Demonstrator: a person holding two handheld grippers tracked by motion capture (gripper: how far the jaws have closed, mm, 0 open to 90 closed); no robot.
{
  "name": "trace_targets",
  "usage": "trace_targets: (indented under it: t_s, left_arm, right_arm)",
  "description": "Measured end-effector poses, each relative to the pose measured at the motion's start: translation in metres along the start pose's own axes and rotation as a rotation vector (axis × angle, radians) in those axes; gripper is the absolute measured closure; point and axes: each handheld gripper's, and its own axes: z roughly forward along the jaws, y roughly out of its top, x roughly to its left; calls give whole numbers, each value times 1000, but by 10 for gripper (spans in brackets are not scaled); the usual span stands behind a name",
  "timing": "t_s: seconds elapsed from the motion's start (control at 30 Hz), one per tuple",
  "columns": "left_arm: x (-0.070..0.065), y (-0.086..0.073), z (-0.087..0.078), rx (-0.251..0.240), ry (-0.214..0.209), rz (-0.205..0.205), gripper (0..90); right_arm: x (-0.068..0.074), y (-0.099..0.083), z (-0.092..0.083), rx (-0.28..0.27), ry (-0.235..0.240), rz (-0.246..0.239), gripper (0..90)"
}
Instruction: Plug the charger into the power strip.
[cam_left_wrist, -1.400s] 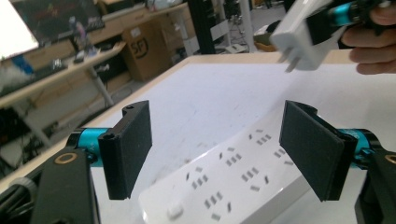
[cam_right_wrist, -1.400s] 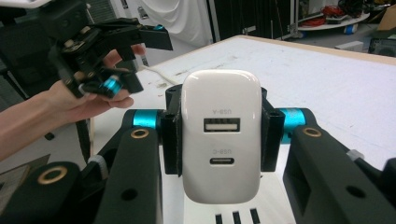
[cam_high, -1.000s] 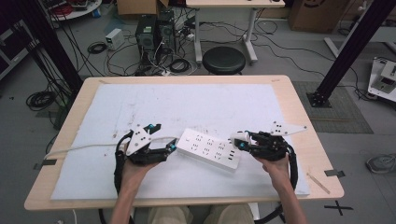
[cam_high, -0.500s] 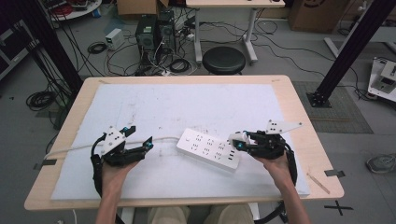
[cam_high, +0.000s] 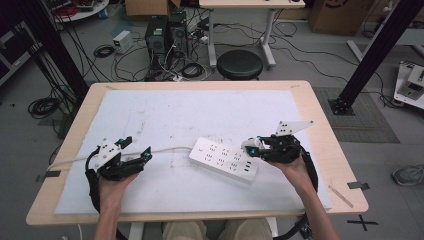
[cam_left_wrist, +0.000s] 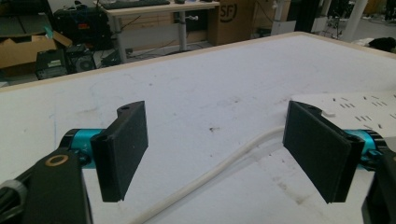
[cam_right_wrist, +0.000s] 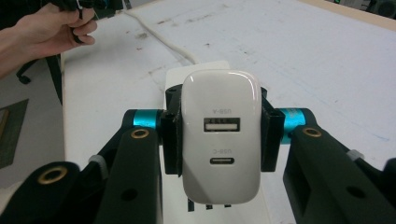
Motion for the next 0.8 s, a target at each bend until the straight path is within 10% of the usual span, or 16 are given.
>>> trace_targets:
  t_s: [0.8]
  left_arm:
    - [7,-11,-9,-45,22,31,217]
  right_arm:
    - [-5,35,47,426,19,-71,630]
